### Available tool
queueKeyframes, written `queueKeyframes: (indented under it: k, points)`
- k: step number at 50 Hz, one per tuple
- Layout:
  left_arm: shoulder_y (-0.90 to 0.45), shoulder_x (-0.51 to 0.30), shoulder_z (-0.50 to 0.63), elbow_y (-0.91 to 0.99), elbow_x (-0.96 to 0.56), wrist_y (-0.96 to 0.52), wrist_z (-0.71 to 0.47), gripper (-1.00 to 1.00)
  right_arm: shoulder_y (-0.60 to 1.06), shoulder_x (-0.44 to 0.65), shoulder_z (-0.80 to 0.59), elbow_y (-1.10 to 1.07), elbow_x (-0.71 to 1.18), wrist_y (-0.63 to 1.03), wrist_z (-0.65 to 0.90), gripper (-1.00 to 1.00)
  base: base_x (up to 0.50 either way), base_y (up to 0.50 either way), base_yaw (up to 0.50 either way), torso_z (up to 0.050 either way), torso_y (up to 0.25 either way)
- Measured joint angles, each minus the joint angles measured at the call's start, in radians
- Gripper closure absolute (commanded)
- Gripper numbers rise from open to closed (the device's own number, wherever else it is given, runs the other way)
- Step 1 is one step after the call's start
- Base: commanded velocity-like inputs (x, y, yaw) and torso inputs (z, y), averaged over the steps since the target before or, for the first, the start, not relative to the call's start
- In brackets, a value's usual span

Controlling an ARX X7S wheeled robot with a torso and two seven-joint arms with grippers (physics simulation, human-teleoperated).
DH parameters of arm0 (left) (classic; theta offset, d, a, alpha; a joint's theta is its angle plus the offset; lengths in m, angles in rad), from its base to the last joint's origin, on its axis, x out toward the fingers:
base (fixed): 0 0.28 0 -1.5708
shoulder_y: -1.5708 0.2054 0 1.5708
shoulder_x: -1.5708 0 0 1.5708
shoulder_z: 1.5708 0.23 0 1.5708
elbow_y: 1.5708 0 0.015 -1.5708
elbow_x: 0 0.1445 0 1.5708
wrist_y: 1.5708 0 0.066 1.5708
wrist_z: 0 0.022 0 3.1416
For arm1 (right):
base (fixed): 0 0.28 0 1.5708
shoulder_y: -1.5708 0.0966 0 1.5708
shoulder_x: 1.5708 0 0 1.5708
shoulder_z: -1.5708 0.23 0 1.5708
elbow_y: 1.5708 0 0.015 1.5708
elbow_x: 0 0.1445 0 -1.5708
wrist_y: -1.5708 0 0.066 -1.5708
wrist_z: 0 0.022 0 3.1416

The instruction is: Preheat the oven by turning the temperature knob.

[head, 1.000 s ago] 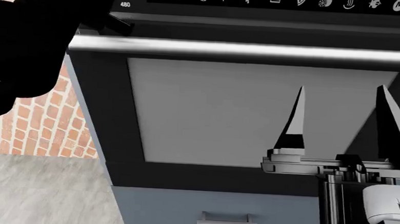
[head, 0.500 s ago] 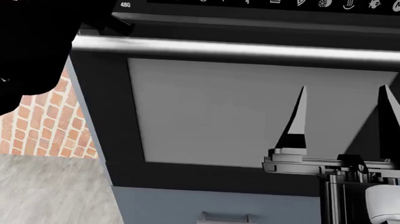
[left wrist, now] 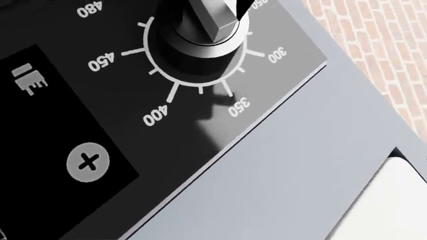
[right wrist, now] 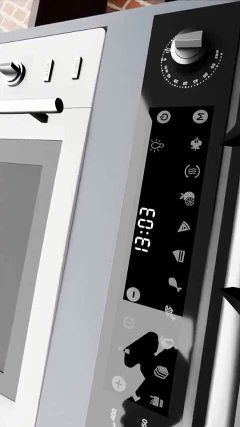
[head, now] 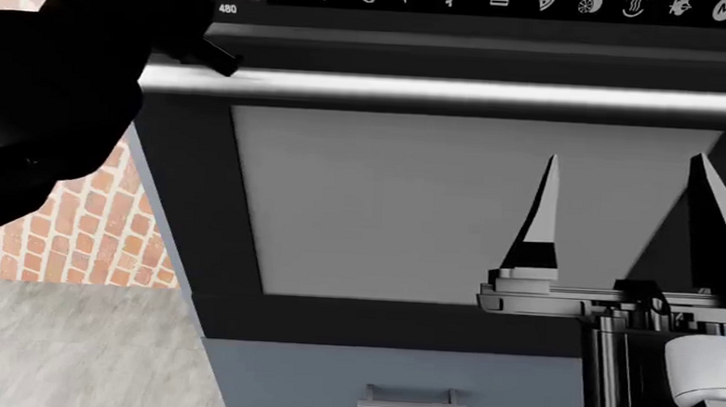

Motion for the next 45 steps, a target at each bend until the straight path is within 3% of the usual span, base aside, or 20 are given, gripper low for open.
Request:
queueKeyframes:
  k: [45]
  points:
    - [-0.078, -0.035, 0.294, 0.050, 0.192, -0.002, 0.031, 1.00, 0.003, 0.010, 0.001, -0.005, 0.010, -0.001, 0.016, -1.00, 0.01, 0.00, -0.01, 0.001, 0.000]
